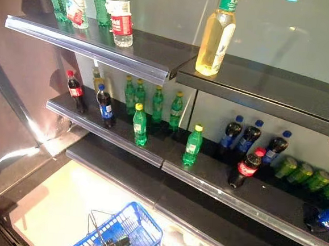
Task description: Pick up the drink and place into the basket.
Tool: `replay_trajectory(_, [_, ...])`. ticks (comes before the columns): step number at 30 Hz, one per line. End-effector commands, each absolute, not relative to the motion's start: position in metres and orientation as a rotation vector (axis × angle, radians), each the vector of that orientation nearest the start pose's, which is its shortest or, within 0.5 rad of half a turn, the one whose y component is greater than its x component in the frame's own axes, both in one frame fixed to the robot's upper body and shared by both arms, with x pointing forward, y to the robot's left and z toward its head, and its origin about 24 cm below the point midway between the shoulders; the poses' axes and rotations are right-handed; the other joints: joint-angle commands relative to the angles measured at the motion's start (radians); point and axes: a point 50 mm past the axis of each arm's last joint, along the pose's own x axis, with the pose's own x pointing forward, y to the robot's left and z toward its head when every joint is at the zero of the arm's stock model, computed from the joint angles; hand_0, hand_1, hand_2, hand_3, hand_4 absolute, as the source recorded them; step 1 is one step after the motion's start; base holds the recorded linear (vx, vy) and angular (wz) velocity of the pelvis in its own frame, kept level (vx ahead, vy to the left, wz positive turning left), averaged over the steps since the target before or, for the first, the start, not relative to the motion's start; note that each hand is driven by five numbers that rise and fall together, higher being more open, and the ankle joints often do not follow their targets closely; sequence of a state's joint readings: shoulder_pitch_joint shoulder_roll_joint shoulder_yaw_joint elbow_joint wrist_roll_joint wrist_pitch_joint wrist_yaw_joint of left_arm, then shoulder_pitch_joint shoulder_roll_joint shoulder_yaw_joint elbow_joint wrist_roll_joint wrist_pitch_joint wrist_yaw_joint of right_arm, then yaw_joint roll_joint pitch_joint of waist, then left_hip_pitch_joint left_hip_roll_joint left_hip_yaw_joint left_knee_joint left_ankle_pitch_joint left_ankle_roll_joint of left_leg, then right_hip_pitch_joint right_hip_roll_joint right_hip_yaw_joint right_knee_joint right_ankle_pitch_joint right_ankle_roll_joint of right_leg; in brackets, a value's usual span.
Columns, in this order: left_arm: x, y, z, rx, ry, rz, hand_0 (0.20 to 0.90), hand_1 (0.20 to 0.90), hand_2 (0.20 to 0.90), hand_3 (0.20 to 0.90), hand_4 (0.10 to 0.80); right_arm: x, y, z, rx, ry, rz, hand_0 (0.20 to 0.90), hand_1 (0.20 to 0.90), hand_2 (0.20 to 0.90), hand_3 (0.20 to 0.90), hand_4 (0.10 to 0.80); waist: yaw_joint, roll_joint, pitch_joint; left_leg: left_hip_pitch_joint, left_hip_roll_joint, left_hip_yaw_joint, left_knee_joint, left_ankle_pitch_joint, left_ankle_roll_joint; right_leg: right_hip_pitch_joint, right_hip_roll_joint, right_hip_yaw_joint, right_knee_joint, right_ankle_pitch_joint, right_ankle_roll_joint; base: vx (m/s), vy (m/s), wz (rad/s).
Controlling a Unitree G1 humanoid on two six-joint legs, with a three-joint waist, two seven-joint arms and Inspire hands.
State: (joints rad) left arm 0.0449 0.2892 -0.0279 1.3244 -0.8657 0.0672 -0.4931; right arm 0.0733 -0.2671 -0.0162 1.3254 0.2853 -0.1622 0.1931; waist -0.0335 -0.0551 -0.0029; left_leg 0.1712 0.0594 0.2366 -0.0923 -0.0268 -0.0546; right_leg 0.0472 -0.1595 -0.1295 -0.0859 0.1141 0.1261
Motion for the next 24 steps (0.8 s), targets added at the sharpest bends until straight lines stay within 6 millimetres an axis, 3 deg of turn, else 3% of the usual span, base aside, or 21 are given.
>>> replay_trajectory(1, [0.1224,0.2355,-0.1416,-0.821,0.82,0.1,0.3,0.3,0.3,0.2,0.1,0.0828,-0.2645,-0.1523,0.07,1.079,-0.224,0.9,0.9,0.9,0.9,0.8,-0.006,0.028,0.032,-0.036,-0.066,-0.044,0.005,-0.004,0.057,0.065,0.041,-0.065,0.021,-0.047,-0.008,0.0,0.0,0.0])
replay_trajectory(24, [0.1225,0.2356,-0.1415,-0.824,0.819,0.102,0.3,0.3,0.3,0.2,0.1,0.0812,-0.2633,-0.153,0.075,1.081,-0.224,0.9,0.9,0.9,0.9,0.8,-0.012,0.036,0.035,-0.035,-0.069,-0.038,0.005,-0.006,0.059,0.063,0.036,-0.064,0.019,-0.044,-0.005,0.0,0.0,0.0])
